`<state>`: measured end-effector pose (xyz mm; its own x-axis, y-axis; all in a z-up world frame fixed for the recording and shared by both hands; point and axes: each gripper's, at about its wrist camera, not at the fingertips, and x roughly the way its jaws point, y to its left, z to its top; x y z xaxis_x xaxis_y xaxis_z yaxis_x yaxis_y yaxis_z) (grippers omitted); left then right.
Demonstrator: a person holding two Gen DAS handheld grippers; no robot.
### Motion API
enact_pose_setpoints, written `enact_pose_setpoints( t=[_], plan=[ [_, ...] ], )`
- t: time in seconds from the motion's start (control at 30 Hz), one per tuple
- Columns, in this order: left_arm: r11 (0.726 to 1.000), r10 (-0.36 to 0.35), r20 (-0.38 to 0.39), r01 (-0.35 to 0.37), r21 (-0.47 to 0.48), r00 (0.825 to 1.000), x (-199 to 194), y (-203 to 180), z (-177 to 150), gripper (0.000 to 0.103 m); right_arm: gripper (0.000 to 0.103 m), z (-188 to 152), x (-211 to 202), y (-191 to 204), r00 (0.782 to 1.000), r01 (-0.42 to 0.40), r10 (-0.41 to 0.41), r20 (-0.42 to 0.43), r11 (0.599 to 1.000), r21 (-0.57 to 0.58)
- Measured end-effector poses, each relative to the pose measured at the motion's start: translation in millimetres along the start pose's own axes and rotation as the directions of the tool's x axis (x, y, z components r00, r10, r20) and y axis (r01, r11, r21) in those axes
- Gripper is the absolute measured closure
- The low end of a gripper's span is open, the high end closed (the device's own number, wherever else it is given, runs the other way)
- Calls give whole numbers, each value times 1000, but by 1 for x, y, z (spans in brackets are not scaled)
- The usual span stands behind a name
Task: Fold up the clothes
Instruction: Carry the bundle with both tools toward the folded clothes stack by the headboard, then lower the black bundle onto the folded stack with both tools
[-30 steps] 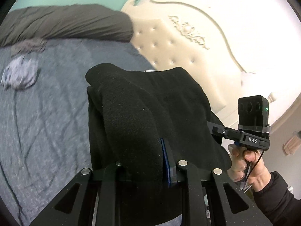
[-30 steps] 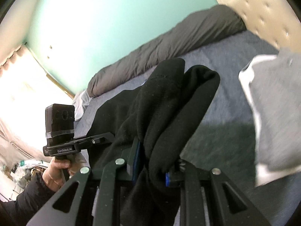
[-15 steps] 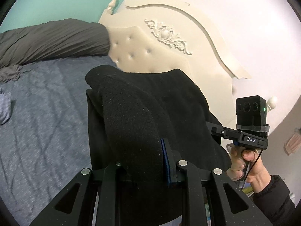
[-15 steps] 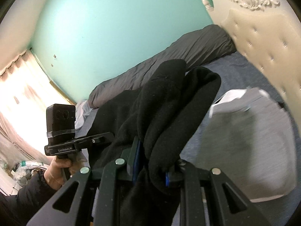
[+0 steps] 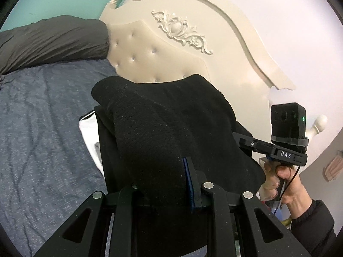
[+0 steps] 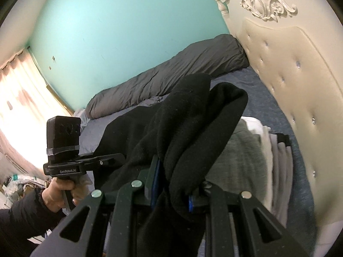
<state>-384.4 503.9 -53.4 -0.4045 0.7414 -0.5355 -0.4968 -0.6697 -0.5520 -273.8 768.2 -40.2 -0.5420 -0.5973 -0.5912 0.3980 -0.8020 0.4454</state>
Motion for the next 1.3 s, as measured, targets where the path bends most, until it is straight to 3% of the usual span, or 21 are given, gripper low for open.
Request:
enact_pose_setpoints(
  t=[0.27, 0.53, 0.67, 0.8, 0.97, 1.07, 1.13, 1.17, 1.2, 1.3],
  plan=[
    [1000, 15, -18, -15, -21, 1000, 33, 4, -8, 80, 84, 4, 9, -32, 999, 19, -20, -47, 1000, -24],
    [998, 34, -45, -36, -45, 998, 54, 10, -19, 80, 83, -14, 25, -52, 988, 114, -116, -105, 993, -26],
    [997, 44, -46, -47, -61, 998, 52, 12, -26, 80, 76, -17, 28, -55, 977, 193, -192, -92, 981, -3],
    [996, 53, -55, -57, -74, 997, 48, 13, -27, 79, 67, -14, 20, -46, 946, 316, -317, -67, 948, -16],
    [994, 71, -49, -75, -82, 996, 31, 14, -24, 73, 59, -11, 8, -34, 883, 468, -469, -32, 883, -33],
    [994, 96, -31, -98, -44, 995, 19, 11, -20, 72, 59, -11, -14, -25, 894, 445, -446, 30, 895, 27],
    [993, 115, 9, -115, -11, 993, 5, 8, -18, 72, 62, -12, -20, -13, 916, 395, -396, 60, 918, 34],
    [993, 118, 38, -118, 3, 992, -3, 5, -17, 72, 67, -13, -22, -6, 927, 366, -368, 73, 930, 33],
    [991, 123, 63, -126, 39, 990, -10, -1, -15, 72, 79, -15, -19, -1, 932, 357, -358, 64, 934, 20],
    [985, 150, -3, -149, 86, 989, 1, -9, -8, 72, 91, -21, -1, 10, 932, 363, -363, 3, 931, -27]
  ],
)
